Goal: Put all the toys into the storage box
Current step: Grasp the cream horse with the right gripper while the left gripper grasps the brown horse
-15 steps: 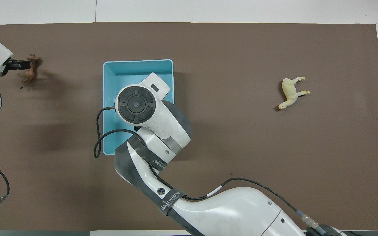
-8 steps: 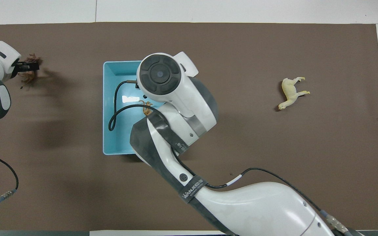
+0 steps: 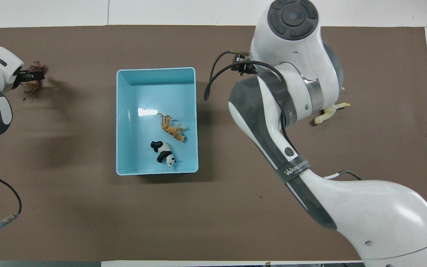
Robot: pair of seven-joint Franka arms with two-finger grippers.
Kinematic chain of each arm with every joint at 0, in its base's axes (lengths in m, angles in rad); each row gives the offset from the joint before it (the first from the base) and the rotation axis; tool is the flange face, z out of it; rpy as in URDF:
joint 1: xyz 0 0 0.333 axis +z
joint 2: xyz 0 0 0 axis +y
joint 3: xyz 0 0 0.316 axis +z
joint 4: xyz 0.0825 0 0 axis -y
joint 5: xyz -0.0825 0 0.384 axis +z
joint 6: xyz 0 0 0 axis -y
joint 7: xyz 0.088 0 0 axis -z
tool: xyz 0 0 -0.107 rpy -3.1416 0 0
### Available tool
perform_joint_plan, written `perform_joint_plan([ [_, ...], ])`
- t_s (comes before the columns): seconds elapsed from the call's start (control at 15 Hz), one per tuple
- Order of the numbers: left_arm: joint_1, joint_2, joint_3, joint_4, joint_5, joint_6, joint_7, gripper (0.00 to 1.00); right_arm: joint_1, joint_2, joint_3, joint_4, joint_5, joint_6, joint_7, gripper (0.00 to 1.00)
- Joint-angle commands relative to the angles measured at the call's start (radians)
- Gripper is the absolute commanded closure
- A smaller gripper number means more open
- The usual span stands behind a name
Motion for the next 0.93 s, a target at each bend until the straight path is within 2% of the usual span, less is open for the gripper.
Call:
perform_joint_plan([
  [0.0, 0.018, 0.001, -0.001, -0.035, -0.017, 0.019, 0.046, 0.00, -0.119, -0.161, 0.016, -0.323, -0.010, 0.187, -0.225, 0.00],
  [0.2, 0.012, -0.003, -0.001, -0.044, -0.018, 0.007, 0.042, 0.00, -0.237, -0.198, 0.017, -0.489, -0.009, 0.368, -0.389, 0.00],
  [0.33, 0.014, -0.005, -0.002, -0.057, -0.020, 0.008, 0.040, 0.00, -0.265, -0.226, 0.018, -0.582, -0.006, 0.441, -0.391, 0.00],
  [0.4, 0.009, -0.005, -0.002, -0.055, -0.021, 0.008, 0.034, 0.07, -0.267, -0.235, 0.017, -0.614, -0.004, 0.454, -0.387, 0.00],
  [0.47, 0.009, -0.005, -0.004, -0.055, -0.021, 0.008, 0.029, 0.09, -0.268, -0.243, 0.018, -0.632, -0.001, 0.458, -0.385, 0.00],
  [0.6, 0.009, -0.005, -0.004, -0.055, -0.021, 0.006, 0.026, 0.31, -0.268, -0.257, 0.018, -0.683, -0.001, 0.503, -0.399, 0.00],
  [0.67, 0.011, -0.005, -0.002, -0.057, -0.021, 0.006, 0.026, 0.35, -0.268, -0.254, 0.017, -0.703, -0.002, 0.558, -0.422, 0.00],
  [0.8, 0.011, -0.005, -0.004, -0.057, -0.023, 0.005, 0.025, 0.60, -0.270, -0.237, 0.017, -0.720, -0.001, 0.651, -0.550, 0.00],
  [0.87, 0.011, -0.005, -0.004, -0.054, -0.024, 0.003, 0.023, 0.68, -0.270, -0.229, 0.017, -0.717, -0.001, 0.665, -0.578, 0.00],
])
